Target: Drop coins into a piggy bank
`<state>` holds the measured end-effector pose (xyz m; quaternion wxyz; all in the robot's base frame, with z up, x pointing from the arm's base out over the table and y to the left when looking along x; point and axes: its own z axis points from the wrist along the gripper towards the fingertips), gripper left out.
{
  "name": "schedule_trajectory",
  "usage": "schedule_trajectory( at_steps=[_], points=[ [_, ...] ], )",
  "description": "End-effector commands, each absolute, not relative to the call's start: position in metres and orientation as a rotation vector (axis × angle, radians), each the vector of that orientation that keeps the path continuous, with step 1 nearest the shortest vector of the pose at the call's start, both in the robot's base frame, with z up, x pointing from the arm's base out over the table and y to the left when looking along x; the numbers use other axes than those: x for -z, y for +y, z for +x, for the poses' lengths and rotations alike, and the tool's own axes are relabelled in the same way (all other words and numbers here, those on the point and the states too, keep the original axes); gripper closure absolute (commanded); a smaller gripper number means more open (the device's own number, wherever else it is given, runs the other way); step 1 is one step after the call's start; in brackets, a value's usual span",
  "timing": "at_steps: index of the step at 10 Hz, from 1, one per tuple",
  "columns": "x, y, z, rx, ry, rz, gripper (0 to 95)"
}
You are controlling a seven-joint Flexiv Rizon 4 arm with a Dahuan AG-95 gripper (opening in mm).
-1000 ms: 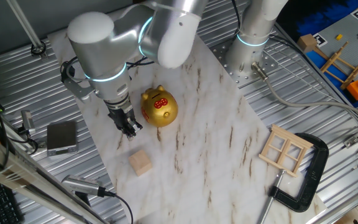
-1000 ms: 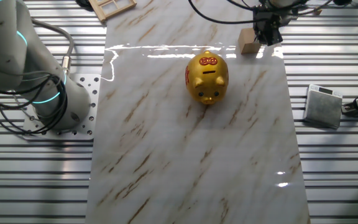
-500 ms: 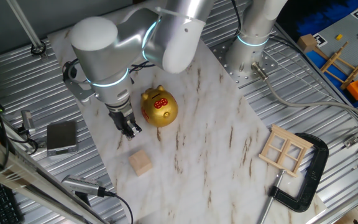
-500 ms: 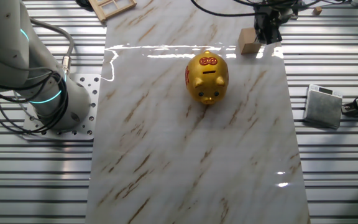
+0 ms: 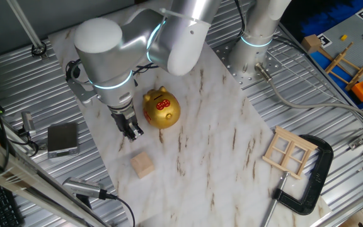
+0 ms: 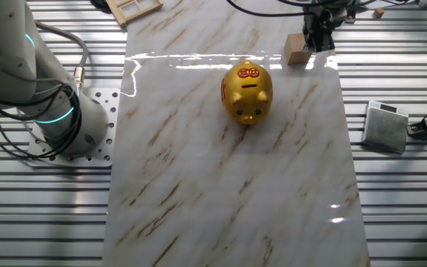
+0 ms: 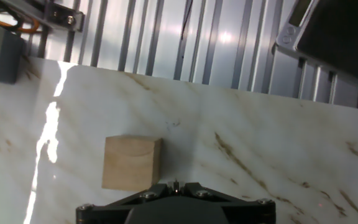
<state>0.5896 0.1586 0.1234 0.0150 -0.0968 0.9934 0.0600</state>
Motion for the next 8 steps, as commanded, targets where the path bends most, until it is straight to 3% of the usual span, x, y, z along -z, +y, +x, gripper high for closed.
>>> schedule_trajectory(
  at_steps=[1,8],
  points=[
    [-0.124,0.158,0.589,-0.172,3.097,-0.309,95.0],
    [-0.144,0.103,0.541,-0.132,3.116,-0.428,95.0]
  ],
)
